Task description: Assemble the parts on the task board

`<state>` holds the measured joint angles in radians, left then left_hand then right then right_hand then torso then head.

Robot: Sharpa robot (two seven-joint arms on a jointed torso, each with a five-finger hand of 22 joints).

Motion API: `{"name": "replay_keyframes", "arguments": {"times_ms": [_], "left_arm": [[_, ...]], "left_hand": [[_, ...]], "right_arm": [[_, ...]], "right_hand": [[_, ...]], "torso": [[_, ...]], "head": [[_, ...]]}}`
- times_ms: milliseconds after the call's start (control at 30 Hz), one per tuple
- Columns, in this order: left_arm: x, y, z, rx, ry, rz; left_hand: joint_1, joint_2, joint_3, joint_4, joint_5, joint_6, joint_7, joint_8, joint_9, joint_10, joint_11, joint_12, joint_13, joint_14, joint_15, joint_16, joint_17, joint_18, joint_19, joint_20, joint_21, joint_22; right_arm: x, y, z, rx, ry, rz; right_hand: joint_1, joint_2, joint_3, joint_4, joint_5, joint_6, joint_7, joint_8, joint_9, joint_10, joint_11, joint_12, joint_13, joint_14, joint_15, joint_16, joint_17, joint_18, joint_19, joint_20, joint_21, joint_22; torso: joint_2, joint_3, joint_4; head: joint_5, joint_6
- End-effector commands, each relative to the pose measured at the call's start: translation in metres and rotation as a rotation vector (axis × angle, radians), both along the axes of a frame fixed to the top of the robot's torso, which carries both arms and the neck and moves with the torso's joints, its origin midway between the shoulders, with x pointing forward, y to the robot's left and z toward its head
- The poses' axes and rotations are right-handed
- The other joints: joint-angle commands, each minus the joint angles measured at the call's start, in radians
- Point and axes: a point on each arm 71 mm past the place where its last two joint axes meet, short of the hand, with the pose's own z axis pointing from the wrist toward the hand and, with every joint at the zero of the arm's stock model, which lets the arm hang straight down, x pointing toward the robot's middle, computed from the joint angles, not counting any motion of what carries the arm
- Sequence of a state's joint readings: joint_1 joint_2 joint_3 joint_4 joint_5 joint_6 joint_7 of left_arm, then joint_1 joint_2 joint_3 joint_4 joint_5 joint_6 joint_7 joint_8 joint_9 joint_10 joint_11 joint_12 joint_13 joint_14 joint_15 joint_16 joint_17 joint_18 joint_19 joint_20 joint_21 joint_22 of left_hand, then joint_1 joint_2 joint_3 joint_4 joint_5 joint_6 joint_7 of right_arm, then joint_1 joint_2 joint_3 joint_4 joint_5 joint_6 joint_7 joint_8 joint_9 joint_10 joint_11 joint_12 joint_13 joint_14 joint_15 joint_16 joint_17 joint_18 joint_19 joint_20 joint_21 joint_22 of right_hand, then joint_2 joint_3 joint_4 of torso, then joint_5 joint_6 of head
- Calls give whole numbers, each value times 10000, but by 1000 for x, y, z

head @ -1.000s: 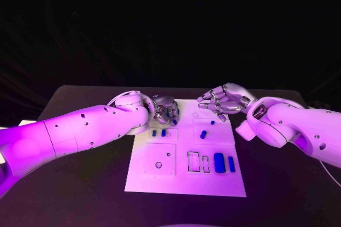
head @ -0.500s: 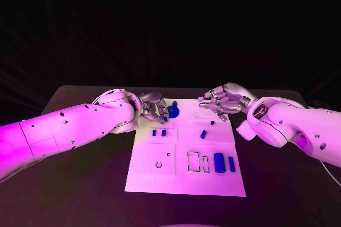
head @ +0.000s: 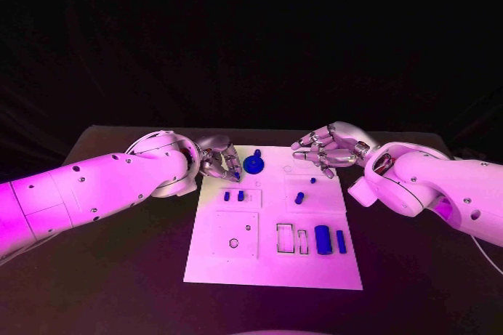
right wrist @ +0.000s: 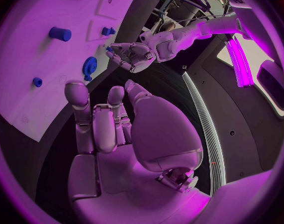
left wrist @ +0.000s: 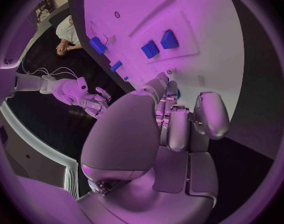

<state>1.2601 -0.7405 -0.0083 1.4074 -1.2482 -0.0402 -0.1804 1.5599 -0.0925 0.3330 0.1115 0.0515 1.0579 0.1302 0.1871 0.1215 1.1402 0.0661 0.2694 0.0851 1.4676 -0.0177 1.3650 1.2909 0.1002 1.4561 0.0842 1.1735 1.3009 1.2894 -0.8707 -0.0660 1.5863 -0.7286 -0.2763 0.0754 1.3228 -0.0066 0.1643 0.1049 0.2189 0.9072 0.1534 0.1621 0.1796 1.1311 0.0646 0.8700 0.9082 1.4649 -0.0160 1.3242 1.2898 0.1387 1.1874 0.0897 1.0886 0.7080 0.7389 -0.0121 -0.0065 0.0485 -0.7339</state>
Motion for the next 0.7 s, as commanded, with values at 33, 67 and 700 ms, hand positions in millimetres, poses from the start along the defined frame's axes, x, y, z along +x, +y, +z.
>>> {"name": "replay_keyframes", "arguments": {"times_ms": [33, 67, 700], "left_arm": [[0, -1, -1, 62, 309, -69], [0, 0, -2, 77, 320, -61], [3, -1, -6, 440, 304, -93]], "left_hand": [[-113, 20, 35, -2, 35, 77, -11, -33, 9, 61, -18, -39, 13, 112, 36, 23, -9, -195, -57, 10, 27, 16], [-113, 20, 35, -2, 35, 77, -11, -33, 9, 61, -18, -39, 13, 112, 36, 23, -9, -195, -57, 10, 27, 16], [-152, 3, 51, -8, 35, 124, -18, -32, 19, 110, -28, -49, 25, 108, 33, 28, -14, -190, -68, 15, 17, 19]], "right_arm": [[-1, 2, 0, 5, -14, 158], [-1, 1, 0, 6, -15, 158], [-1, 2, 0, 38, -63, 136]], "right_hand": [[-9, 85, -38, 26, 59, -46, 31, 53, 12, -28, 14, 37, 7, 358, 37, 5, 11, 128, 78, 24, -22, 11], [-9, 85, -38, 26, 59, -46, 31, 53, 12, -28, 14, 37, 7, 358, 37, 5, 11, 128, 78, 24, -22, 11], [-23, 91, -60, 47, 65, -52, 28, 56, 11, -26, 12, 49, 9, 362, 37, 12, 21, 128, 84, 25, -24, 11]], "torso": [[6, 2, -5], [5, 5, -5], [4, 2, -13]], "head": [[12, 0], [11, -8], [28, -52]]}}
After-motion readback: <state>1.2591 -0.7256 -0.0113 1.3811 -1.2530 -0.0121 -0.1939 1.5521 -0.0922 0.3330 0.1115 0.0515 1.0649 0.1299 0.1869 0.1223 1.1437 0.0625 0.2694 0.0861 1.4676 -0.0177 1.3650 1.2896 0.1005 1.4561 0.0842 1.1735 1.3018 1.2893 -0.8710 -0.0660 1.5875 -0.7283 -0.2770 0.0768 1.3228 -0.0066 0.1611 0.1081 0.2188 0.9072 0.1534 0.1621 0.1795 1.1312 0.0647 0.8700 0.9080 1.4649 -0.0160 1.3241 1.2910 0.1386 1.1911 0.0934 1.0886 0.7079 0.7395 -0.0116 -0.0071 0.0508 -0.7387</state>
